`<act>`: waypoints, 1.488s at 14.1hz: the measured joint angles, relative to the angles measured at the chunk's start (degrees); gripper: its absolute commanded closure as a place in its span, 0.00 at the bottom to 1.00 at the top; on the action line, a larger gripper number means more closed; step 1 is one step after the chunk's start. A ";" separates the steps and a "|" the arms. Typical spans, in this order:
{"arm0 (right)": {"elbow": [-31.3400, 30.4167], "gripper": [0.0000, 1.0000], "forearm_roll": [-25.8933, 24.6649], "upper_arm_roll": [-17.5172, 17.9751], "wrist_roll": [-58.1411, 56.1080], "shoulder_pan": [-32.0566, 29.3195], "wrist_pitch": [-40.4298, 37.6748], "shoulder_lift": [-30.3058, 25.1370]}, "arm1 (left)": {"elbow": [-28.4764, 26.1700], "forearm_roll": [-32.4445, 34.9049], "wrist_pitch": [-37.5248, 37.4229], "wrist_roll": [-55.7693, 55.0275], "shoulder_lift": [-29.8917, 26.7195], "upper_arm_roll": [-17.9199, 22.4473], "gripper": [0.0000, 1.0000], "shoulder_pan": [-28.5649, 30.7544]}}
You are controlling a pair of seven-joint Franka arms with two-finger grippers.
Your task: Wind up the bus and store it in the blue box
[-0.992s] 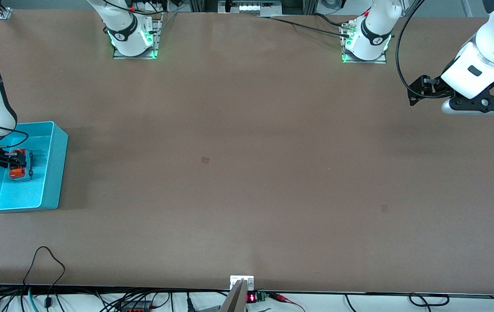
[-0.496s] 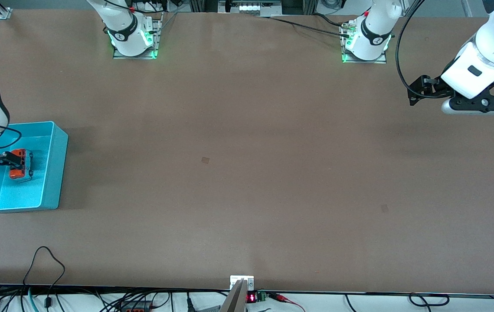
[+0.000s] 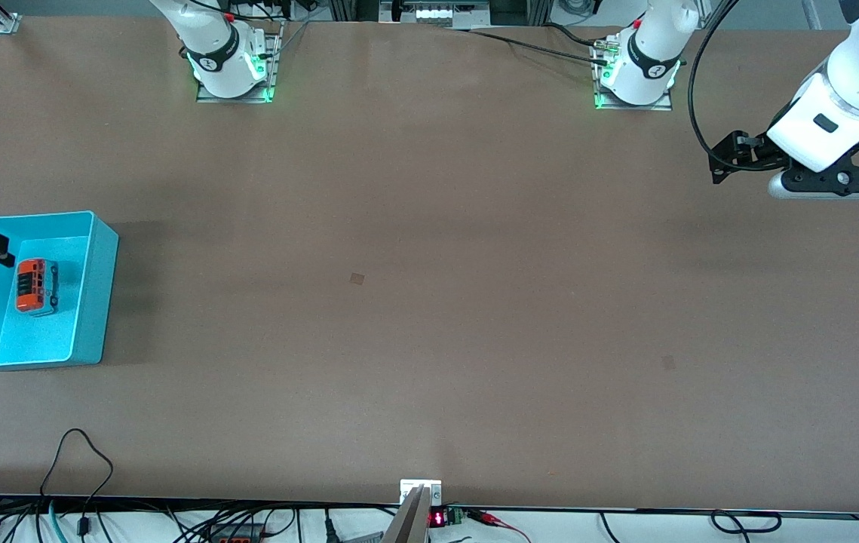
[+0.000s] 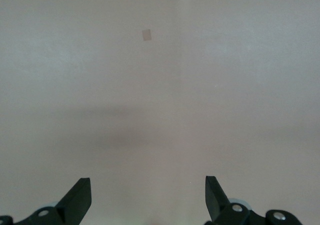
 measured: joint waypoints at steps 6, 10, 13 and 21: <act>10.42 0.00 -1.07 0.11 9.17 9.66 -20.83 -2.03 | 0.02 0.00 0.00 0.00 0.00 0.00 0.00 0.01; 11.17 0.00 -1.54 -0.29 13.06 13.62 -26.01 -4.33 | 0.02 0.00 0.00 0.00 0.00 0.00 0.00 0.01; 10.86 0.00 -1.55 -1.36 15.33 14.40 -27.26 -5.72 | 0.03 0.00 0.00 0.00 0.00 0.00 0.00 0.01; 10.10 0.00 -1.54 -1.90 21.20 15.56 -27.31 -6.35 | 0.03 0.00 0.00 0.00 0.00 0.00 0.00 0.07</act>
